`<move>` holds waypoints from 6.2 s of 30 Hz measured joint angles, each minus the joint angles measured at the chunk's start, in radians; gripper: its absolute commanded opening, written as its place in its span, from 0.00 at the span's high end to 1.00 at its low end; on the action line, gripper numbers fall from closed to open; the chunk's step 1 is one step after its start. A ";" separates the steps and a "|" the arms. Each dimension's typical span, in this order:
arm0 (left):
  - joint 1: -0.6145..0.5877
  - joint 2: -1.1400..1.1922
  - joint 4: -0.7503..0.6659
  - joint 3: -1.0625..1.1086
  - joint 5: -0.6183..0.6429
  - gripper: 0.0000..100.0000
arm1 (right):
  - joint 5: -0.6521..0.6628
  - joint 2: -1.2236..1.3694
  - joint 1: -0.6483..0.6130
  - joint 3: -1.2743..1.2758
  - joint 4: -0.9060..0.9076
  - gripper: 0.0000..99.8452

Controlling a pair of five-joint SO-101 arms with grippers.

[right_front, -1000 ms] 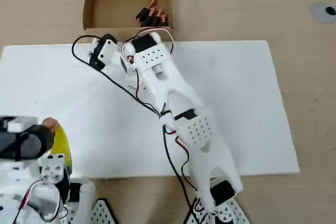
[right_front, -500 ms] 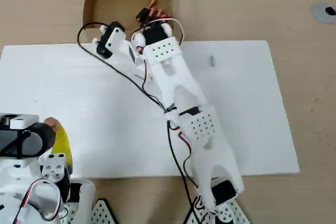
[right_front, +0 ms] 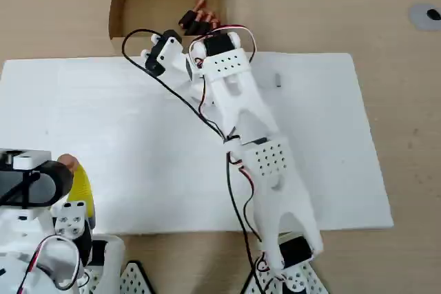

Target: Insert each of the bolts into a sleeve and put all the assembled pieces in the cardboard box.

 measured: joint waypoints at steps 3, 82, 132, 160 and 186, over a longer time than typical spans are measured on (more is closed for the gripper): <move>0.000 0.000 0.000 0.000 0.000 0.99 | 0.002 0.003 0.008 -0.008 -0.012 0.99; 0.000 -0.201 -0.520 0.230 0.000 0.99 | -0.683 -2.536 -0.431 2.174 -0.806 0.99; 0.512 -0.199 -0.713 0.443 0.149 0.99 | -0.683 -2.860 -0.525 2.681 -1.212 0.99; 0.437 -0.195 -0.792 0.571 0.137 0.99 | -0.683 -2.860 -0.525 2.682 -1.212 0.99; 0.491 -0.115 -0.778 0.494 0.153 0.99 | -0.683 -2.860 -0.509 2.684 -1.212 0.99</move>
